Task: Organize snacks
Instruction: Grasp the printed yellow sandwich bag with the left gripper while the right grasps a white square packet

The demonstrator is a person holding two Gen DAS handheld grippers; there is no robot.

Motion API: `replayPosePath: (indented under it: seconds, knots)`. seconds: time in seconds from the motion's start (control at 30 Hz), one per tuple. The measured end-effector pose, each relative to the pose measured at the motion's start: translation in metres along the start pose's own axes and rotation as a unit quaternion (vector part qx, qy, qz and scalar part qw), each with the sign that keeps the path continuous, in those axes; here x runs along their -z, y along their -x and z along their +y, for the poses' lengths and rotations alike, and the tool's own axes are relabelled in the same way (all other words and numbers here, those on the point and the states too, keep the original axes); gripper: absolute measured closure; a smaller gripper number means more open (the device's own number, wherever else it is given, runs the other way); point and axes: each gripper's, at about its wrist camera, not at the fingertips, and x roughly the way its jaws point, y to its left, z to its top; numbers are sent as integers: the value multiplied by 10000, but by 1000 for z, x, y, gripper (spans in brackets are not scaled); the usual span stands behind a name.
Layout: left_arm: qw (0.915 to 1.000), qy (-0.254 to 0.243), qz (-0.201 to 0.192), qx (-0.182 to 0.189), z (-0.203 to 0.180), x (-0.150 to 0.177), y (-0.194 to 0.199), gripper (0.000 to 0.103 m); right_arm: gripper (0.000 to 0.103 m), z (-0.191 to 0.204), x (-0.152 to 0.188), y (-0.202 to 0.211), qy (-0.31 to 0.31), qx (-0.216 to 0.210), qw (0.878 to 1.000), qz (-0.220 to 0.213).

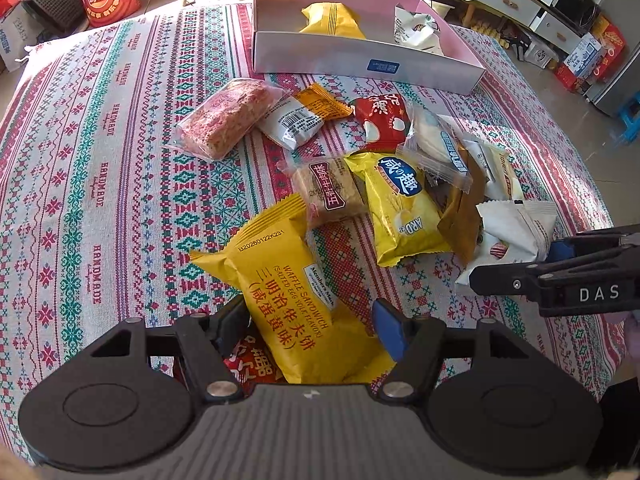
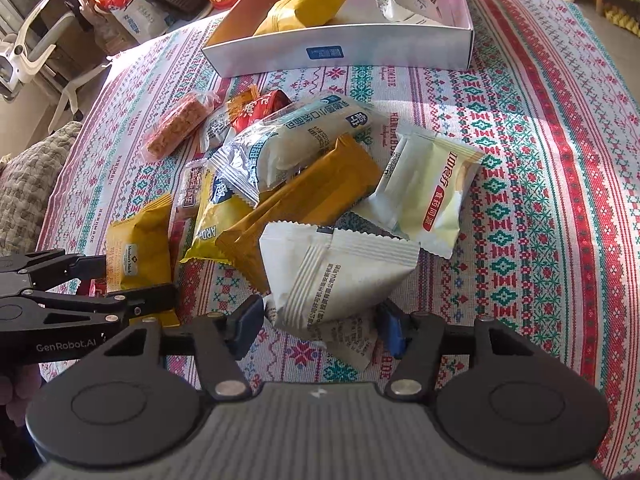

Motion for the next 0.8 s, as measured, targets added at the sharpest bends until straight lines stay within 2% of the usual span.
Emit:
replayPosePath:
  seconds: [0.1, 0.2, 0.27, 0.37, 0.6, 0.8]
  knots:
    - [10000, 74, 3, 20, 2, 0, 0, 31, 48, 0, 0, 1, 1, 0, 10000, -25]
    - [10000, 75, -24, -20, 2, -1, 2, 40, 54, 0, 1, 4, -7, -28, 10000, -49]
    - [9999, 124, -47, 2, 3, -1, 6, 50, 57, 1, 1, 4, 0, -41, 10000, -60]
    - [9996, 262, -39, 110, 6, -2, 10, 54, 59, 2, 2, 5, 40, -54, 10000, -36]
    - [9990, 363, -172, 220, 12, -3, 24, 55, 59, 3, 1, 15, 75, -117, 9998, -129]
    - [9973, 501, -409, 347, 21, -7, 42, 55, 59, 3, -3, 36, 8, -246, 9990, -372]
